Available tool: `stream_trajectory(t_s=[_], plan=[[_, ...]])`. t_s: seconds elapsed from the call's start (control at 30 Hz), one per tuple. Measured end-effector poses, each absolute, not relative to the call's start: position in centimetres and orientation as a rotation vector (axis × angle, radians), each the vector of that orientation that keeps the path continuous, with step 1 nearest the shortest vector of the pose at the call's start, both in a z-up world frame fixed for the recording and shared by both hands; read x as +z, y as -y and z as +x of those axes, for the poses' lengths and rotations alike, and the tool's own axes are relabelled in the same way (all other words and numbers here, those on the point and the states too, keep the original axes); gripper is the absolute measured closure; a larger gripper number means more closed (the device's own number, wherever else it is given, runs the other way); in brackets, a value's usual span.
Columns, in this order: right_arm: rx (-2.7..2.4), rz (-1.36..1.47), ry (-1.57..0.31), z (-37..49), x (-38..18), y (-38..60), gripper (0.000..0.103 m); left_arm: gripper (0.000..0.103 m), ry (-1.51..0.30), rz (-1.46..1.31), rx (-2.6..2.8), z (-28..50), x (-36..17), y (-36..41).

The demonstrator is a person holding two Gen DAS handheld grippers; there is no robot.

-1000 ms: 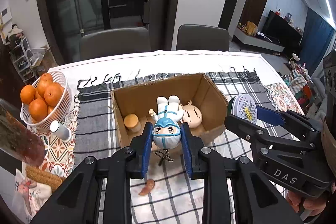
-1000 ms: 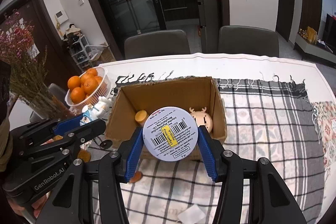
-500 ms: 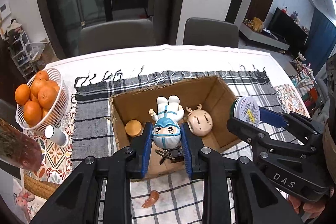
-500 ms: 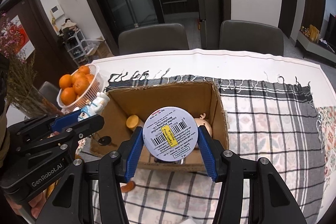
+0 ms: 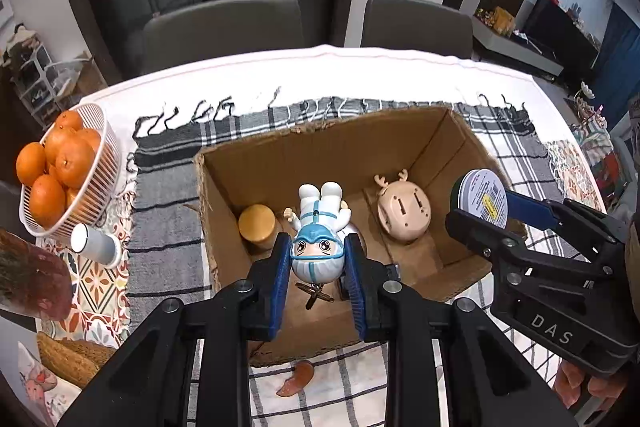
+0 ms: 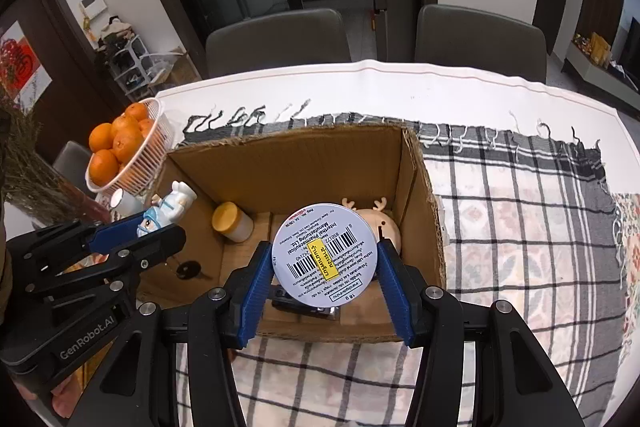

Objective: Organize rigid objects
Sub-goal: 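Lower the figurine into the box while the right tool releases the tin inside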

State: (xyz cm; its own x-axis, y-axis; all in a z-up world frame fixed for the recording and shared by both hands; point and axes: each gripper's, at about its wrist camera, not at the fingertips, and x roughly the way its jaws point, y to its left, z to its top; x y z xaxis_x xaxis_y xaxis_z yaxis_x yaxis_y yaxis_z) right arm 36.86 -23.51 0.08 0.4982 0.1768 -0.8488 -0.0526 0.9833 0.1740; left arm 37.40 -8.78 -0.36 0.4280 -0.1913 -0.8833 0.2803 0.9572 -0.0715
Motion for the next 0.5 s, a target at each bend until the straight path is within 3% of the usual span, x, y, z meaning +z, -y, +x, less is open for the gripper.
stream_trajectory(t_s=[0.5], plan=[[0.091,0.110,-1.052,36.6,-0.5,24.0,0.049,0.073,-1.102,0.102,-0.284,36.3,-1.3,8.7]])
